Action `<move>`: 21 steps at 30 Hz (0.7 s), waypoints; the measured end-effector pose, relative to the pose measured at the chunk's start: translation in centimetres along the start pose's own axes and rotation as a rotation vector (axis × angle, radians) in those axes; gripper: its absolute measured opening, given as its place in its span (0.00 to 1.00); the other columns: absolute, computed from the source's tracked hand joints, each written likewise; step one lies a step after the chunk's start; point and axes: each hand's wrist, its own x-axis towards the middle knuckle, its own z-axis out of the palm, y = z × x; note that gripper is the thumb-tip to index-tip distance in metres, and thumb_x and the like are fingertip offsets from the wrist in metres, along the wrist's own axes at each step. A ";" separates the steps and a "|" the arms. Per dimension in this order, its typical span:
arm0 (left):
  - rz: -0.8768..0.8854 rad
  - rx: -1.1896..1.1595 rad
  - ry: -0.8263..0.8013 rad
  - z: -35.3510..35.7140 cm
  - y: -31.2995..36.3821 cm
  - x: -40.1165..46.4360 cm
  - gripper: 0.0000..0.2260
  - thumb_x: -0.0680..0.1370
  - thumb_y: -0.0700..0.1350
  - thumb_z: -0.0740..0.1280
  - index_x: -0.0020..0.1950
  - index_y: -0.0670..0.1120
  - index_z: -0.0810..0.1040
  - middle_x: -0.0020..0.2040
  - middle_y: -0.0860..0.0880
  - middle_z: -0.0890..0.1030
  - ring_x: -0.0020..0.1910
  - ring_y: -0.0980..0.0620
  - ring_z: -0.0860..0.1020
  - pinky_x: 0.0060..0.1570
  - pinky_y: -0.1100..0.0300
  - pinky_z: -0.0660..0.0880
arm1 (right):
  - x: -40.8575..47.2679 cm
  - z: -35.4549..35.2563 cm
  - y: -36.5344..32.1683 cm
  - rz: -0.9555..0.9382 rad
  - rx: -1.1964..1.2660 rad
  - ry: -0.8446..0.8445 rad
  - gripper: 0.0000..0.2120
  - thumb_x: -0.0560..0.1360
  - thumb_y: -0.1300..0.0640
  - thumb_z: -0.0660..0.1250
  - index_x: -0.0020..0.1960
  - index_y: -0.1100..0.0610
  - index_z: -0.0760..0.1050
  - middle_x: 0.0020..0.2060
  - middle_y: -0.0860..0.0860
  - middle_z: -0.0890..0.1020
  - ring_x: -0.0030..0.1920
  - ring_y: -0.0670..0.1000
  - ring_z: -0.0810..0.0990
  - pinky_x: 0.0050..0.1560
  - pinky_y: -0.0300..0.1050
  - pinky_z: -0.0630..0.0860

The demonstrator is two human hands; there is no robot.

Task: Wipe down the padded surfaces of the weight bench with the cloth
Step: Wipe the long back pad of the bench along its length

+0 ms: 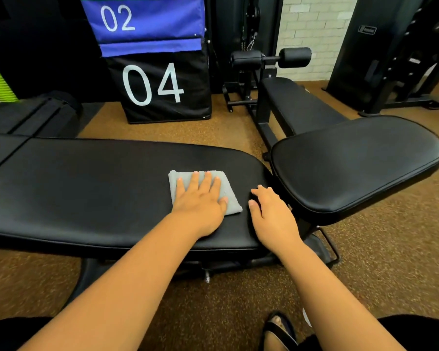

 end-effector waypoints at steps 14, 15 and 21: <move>0.023 -0.008 0.018 -0.8 -3.0 1.5 0.27 0.83 0.58 0.43 0.80 0.52 0.44 0.81 0.52 0.42 0.79 0.49 0.41 0.75 0.42 0.41 | -0.1 0.1 0.1 -0.011 -0.015 0.003 0.22 0.82 0.48 0.56 0.74 0.52 0.65 0.76 0.49 0.63 0.77 0.51 0.55 0.76 0.49 0.55; 0.011 -0.009 0.004 -1.0 -3.1 2.4 0.27 0.83 0.58 0.43 0.80 0.51 0.44 0.81 0.52 0.42 0.79 0.48 0.41 0.75 0.41 0.41 | -0.1 0.1 0.1 -0.008 -0.013 0.004 0.22 0.82 0.48 0.56 0.74 0.52 0.65 0.76 0.49 0.63 0.77 0.51 0.55 0.76 0.49 0.55; 0.065 -0.003 0.019 -0.1 -1.3 0.8 0.27 0.83 0.57 0.42 0.80 0.51 0.43 0.81 0.51 0.41 0.79 0.46 0.40 0.75 0.41 0.40 | -0.1 0.2 0.1 -0.005 -0.015 0.018 0.22 0.82 0.48 0.56 0.74 0.53 0.66 0.75 0.50 0.64 0.77 0.51 0.56 0.75 0.50 0.56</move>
